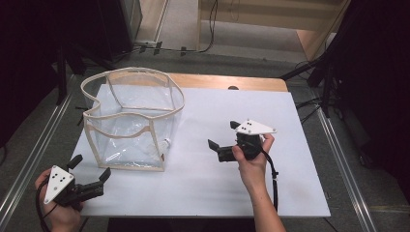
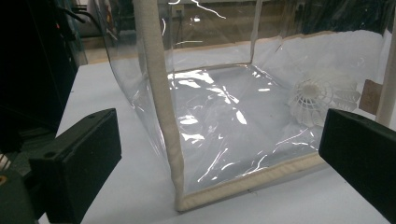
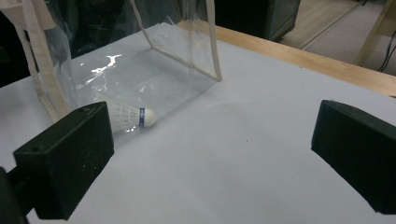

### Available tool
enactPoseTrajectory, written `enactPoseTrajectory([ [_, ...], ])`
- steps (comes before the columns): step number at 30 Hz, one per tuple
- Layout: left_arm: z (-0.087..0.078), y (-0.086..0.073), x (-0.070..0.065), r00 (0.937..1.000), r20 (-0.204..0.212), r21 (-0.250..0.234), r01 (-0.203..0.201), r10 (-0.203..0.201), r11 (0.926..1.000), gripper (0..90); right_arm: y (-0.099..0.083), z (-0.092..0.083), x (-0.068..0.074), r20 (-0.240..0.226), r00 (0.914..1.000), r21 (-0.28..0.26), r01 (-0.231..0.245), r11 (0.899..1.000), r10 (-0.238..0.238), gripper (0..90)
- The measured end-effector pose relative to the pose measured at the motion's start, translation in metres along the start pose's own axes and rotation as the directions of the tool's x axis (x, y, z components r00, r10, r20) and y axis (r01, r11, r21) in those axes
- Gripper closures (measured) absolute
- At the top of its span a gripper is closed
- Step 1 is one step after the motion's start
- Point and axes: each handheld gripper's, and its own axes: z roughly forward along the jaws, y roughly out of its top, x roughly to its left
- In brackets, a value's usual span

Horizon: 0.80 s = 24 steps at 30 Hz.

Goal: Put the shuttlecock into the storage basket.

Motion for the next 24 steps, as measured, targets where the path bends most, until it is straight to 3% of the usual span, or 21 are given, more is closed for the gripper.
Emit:
enactPoseTrajectory([
  [24, 0.000, 0.000, 0.000, 1.0000, -0.001, 0.002, -0.003, 0.003, 1.0000, 0.0, -0.030, -0.021, -0.019, 0.036, 0.9986, 0.011, -0.039, 0.999, 0.039, 0.0],
])
